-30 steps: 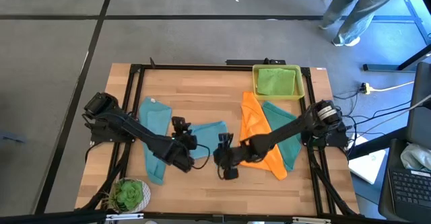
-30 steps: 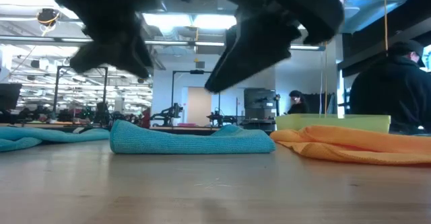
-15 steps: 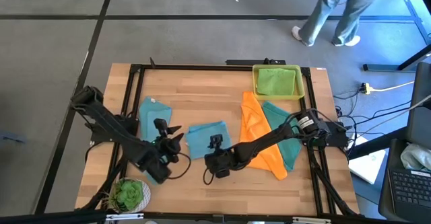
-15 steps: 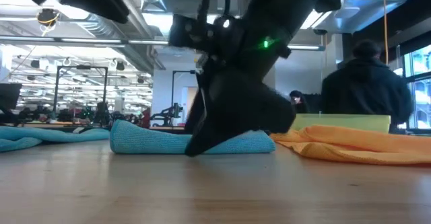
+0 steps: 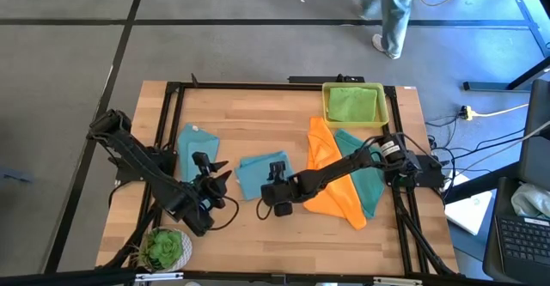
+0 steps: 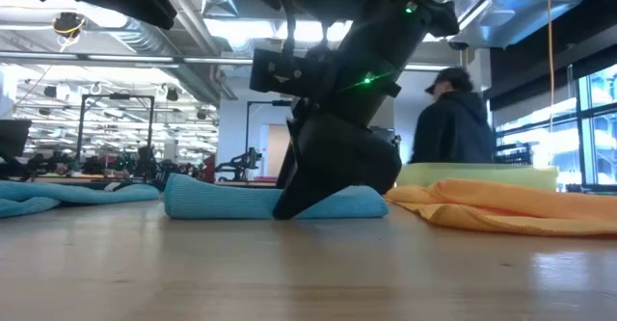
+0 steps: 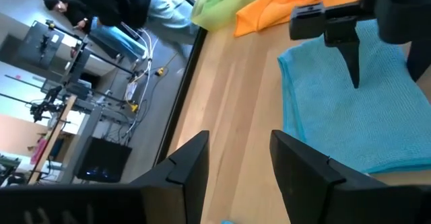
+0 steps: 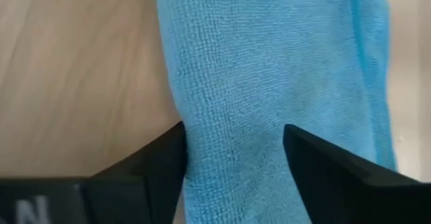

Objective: Fold microfiber towels
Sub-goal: Put the folded blue microfiber cloth into the yellow bin

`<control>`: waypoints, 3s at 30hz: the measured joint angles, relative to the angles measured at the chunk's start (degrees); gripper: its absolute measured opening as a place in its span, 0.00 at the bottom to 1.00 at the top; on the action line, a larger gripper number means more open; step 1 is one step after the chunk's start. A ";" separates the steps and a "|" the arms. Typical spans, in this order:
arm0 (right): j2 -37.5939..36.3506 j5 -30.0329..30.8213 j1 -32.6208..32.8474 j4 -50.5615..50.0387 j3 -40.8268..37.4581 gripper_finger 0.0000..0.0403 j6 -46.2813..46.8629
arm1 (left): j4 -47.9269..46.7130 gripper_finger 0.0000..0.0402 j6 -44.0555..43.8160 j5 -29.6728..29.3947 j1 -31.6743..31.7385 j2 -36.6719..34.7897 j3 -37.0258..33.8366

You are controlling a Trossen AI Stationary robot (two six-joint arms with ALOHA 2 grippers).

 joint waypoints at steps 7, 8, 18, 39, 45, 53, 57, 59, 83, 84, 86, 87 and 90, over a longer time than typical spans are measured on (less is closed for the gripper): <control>1.16 -4.74 -1.82 3.30 -0.05 0.43 -3.23 | -0.13 0.37 0.00 0.03 0.04 0.01 0.00; 1.38 -5.91 -2.42 4.07 -0.05 0.42 -3.72 | -0.11 0.37 0.00 0.05 0.04 0.02 0.00; 2.78 -19.11 -7.93 7.97 0.10 0.07 -3.34 | -0.28 0.37 0.22 1.23 0.00 0.02 0.00; 0.53 -0.04 -27.03 -49.94 28.13 0.02 -24.63 | -2.12 0.37 -1.44 3.42 -2.16 0.04 0.00; -1.56 -0.50 -36.12 -62.46 35.83 0.02 -20.41 | -2.29 0.37 -3.24 3.43 -3.67 0.07 0.00; -8.45 0.87 -45.53 -64.00 37.00 0.02 -22.34 | -2.60 0.37 -7.05 4.55 -5.24 0.07 0.00; -9.87 6.72 -49.02 -65.85 37.00 0.02 -25.09 | -2.74 0.37 -7.58 4.51 -5.75 0.07 0.00; -9.94 9.25 -50.21 -66.54 37.00 0.02 -25.93 | -2.75 0.37 -7.61 4.49 -5.75 0.07 0.00; -10.79 9.94 -53.91 -62.62 17.19 0.02 -25.54 | 5.57 0.37 -7.83 -9.23 -2.69 0.07 -1.54; -11.44 10.23 -54.10 -61.45 16.84 0.02 -25.68 | 6.53 0.37 -5.79 -8.31 -1.87 0.07 -1.70; -12.47 10.86 -54.39 -60.34 15.84 0.02 -26.52 | 8.18 0.37 -2.80 -7.12 -0.47 0.07 -1.77; -12.95 10.88 -54.64 -59.90 15.09 0.02 -26.55 | 9.09 0.37 -1.36 -6.88 0.14 0.07 -1.77; -13.93 8.40 -54.77 -59.95 11.92 0.02 -26.01 | 12.32 0.37 3.82 -5.29 2.11 0.07 -1.77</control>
